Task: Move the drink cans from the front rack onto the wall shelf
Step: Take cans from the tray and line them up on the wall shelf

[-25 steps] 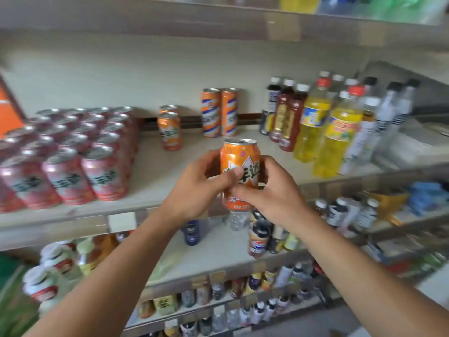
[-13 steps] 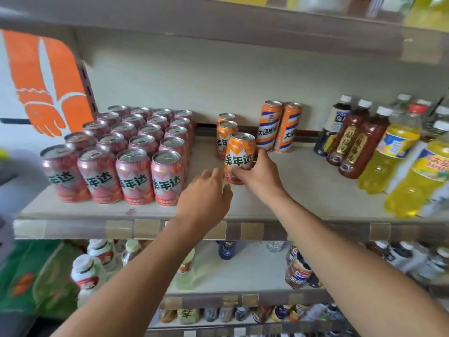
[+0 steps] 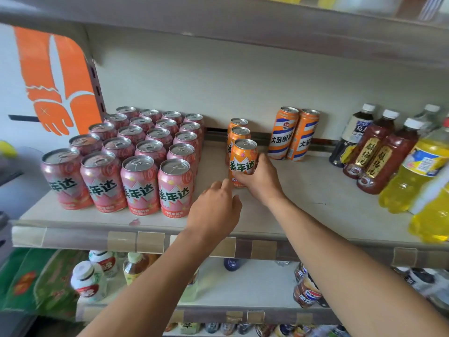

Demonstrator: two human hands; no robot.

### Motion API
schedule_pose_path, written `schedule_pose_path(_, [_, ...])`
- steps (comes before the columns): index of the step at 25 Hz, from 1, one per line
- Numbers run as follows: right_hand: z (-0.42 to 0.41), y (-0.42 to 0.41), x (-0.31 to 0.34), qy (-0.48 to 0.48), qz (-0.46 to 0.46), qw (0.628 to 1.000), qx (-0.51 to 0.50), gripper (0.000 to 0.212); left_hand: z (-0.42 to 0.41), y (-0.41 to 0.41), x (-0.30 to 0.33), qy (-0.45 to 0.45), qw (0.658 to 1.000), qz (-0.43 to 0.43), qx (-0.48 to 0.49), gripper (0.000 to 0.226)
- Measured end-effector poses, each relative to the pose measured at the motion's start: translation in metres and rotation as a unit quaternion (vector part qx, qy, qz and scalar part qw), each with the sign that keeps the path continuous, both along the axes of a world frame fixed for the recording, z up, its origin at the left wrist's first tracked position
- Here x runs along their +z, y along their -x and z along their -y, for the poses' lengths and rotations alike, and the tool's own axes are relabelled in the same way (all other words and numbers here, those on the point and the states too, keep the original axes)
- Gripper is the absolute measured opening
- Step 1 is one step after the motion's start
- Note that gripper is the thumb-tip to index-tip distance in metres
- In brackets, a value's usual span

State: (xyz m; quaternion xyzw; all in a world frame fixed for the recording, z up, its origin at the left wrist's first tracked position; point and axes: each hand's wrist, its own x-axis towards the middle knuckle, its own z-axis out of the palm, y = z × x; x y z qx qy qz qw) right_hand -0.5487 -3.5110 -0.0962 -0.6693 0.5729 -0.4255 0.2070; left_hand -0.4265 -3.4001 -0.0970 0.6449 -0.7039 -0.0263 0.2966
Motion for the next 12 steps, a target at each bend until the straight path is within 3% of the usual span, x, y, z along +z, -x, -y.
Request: schedule_pose_path(12, [0.018, -0.004, -0.003, -0.014, 0.011, 1.000, 0.014, 0.053, 0.014, -0.006, 0.000, 0.027, 1.000, -0.003, -0.003, 0.026])
